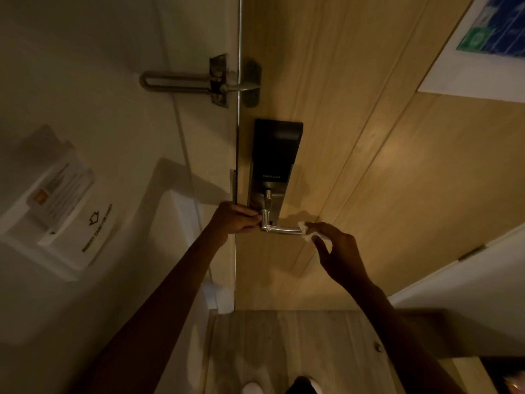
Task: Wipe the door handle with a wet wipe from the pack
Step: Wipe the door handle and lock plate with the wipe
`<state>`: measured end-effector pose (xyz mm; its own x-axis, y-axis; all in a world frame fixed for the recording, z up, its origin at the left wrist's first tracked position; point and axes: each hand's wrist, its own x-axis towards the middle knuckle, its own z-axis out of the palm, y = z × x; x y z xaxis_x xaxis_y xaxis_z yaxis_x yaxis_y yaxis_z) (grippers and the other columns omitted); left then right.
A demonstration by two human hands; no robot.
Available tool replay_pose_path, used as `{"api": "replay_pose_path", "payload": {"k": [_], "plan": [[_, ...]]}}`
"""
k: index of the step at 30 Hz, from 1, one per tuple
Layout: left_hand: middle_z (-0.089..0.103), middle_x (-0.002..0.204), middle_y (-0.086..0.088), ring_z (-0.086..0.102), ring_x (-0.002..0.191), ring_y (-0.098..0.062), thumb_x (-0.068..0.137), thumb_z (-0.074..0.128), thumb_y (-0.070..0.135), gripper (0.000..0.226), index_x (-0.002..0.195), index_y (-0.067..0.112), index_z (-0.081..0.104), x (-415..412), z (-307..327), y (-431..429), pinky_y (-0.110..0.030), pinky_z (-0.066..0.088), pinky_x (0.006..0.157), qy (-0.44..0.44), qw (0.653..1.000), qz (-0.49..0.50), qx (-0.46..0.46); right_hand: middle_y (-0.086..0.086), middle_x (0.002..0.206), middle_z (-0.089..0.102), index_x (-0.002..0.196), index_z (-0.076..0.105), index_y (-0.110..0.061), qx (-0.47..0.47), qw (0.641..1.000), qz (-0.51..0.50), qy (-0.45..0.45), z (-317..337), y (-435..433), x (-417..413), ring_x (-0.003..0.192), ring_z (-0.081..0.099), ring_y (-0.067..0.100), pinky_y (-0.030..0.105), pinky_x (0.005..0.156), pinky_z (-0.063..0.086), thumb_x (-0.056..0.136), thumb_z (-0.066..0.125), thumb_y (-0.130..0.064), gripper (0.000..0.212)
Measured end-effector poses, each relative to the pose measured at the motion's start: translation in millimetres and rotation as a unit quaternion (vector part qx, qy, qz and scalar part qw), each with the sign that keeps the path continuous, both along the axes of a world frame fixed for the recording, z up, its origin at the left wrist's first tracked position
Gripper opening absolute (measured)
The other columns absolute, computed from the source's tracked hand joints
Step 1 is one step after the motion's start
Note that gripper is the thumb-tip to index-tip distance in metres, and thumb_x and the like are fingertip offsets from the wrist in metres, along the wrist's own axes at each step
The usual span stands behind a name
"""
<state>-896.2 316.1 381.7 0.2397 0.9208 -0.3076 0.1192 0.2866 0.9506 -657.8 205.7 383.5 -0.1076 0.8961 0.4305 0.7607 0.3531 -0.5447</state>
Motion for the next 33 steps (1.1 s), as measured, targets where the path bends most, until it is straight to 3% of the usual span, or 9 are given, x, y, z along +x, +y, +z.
{"api": "replay_pose_path", "payload": {"k": [2,7,11,18,20,23,26,31,33], "plan": [[0.068,0.104,-0.024,0.072,0.062,-0.008,0.079,0.068,-0.01,0.029,0.108,-0.013,0.065,1.1,-0.3,1.4,-0.018,0.059,0.062,-0.002,1.0,0.0,-0.005,-0.001,0.116,0.072,0.101,0.068,-0.012,-0.005,1.0,-0.001,0.017,-0.2,2.1,3.1,0.107,0.068,0.011,0.014,0.093,0.048,0.092,0.062,-0.005,0.012],[0.069,0.107,-0.025,0.072,0.068,-0.012,0.077,0.07,-0.009,0.025,0.103,-0.007,0.068,0.5,0.7,2.1,-0.024,0.061,0.069,0.003,1.0,-0.001,0.0,0.007,0.117,0.071,0.109,0.067,-0.007,0.01,1.0,0.019,0.001,-9.3,5.3,-30.0,0.109,0.066,0.019,0.035,0.096,0.053,0.087,0.068,-0.003,0.022],[0.07,0.105,-0.025,0.073,0.068,-0.012,0.077,0.071,-0.008,0.024,0.101,-0.006,0.069,-0.2,-0.3,1.1,-0.022,0.061,0.066,0.006,1.0,-0.007,0.012,0.006,0.116,0.071,0.12,0.065,-0.005,0.015,1.0,0.015,0.002,-14.9,2.6,-25.7,0.104,0.068,0.015,0.027,0.092,0.054,0.089,0.069,-0.011,0.032],[0.071,0.104,-0.024,0.073,0.076,-0.018,0.077,0.072,-0.005,0.024,0.101,-0.006,0.069,-1.3,-1.6,0.9,-0.026,0.061,0.071,0.009,1.0,-0.013,0.019,-0.003,0.099,0.073,0.1,0.07,-0.016,-0.035,0.993,-0.064,0.088,-13.8,22.9,-36.7,0.087,0.066,0.008,0.018,0.075,0.05,0.085,0.075,-0.026,0.019],[0.071,0.105,-0.024,0.074,0.073,-0.015,0.077,0.072,-0.006,0.023,0.1,-0.005,0.069,-1.9,-2.4,0.9,-0.025,0.061,0.07,0.005,1.0,-0.011,0.02,0.001,0.1,0.073,0.102,0.071,-0.013,-0.035,0.996,-0.065,0.052,-16.0,25.0,-38.1,0.088,0.066,0.01,0.017,0.077,0.049,0.087,0.073,-0.027,0.02],[0.07,0.106,-0.024,0.073,0.071,-0.012,0.077,0.071,-0.006,0.023,0.101,-0.004,0.069,-1.1,-4.7,2.0,-0.026,0.061,0.071,0.01,1.0,-0.012,0.024,0.009,0.108,0.074,0.112,0.07,-0.009,-0.032,0.996,-0.051,-0.067,-23.1,25.1,-41.0,0.1,0.068,0.023,0.037,0.092,0.05,0.096,0.061,-0.028,0.026],[0.07,0.108,-0.025,0.073,0.072,-0.013,0.077,0.071,-0.006,0.026,0.103,-0.007,0.068,-0.5,-4.3,2.3,-0.027,0.061,0.072,0.006,1.0,-0.009,0.018,0.012,0.111,0.071,0.123,0.064,-0.009,-0.035,0.984,-0.063,-0.164,-26.4,26.7,-51.1,0.105,0.064,0.03,0.045,0.103,0.039,0.099,0.054,-0.034,0.037],[0.067,0.109,-0.027,0.073,0.066,-0.01,0.079,0.068,-0.01,0.03,0.108,-0.014,0.064,-0.2,0.9,-0.5,-0.02,0.06,0.064,-0.007,1.0,-0.008,0.017,0.013,0.1,0.073,0.116,0.066,-0.008,-0.012,0.967,-0.027,-0.254,-15.8,24.8,-35.1,0.091,0.068,0.032,0.045,0.1,0.042,0.092,0.064,-0.019,0.026],[0.067,0.111,-0.028,0.074,0.078,-0.019,0.08,0.069,-0.009,0.03,0.109,-0.014,0.064,-0.3,3.1,-1.1,-0.02,0.06,0.067,0.006,1.0,-0.008,0.013,0.009,0.1,0.073,0.115,0.066,-0.012,-0.018,0.961,-0.018,-0.274,-11.5,23.9,-10.8,0.091,0.067,0.029,0.041,0.099,0.042,0.093,0.063,-0.02,0.023]]}}
